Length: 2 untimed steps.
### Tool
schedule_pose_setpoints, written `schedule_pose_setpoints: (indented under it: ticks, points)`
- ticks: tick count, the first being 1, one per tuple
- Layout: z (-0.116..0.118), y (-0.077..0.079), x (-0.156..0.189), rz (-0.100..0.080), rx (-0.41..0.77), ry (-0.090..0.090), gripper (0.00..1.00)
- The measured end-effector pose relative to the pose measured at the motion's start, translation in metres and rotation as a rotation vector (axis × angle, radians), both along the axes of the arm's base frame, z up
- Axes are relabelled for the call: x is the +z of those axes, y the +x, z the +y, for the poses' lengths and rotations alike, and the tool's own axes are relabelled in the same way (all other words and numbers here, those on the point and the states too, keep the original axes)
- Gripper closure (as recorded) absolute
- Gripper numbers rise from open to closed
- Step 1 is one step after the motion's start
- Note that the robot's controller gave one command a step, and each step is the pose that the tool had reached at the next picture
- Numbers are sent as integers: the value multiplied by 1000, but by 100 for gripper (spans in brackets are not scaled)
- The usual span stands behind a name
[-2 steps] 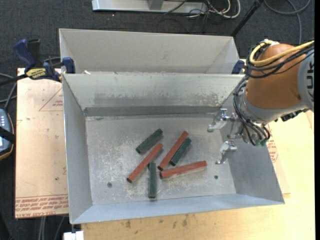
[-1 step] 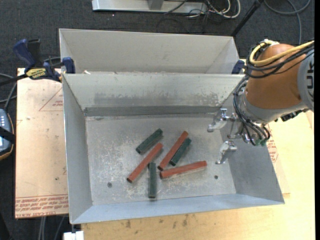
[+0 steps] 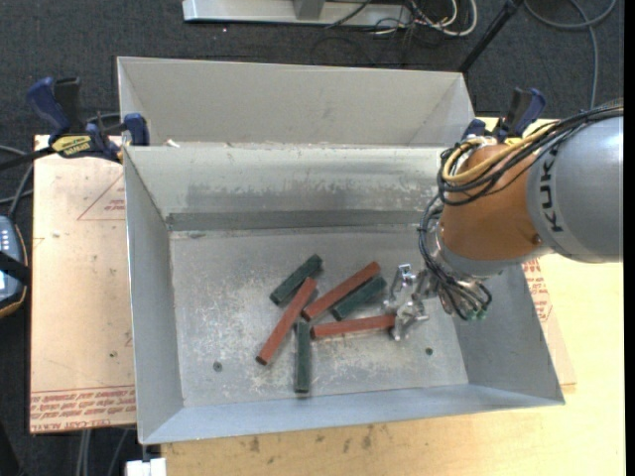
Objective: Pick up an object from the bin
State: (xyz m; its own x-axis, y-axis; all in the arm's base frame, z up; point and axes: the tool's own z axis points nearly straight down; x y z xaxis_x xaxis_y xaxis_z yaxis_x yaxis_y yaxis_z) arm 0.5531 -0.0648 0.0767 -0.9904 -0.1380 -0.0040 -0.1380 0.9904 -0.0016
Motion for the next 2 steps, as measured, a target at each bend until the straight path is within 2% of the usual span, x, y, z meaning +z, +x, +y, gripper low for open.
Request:
schedule_pose_setpoints:
  ticks: [1,2]
  points:
    - [0,0,0,0,0,0,100]
    - [-5,0,135,0,36,1,100]
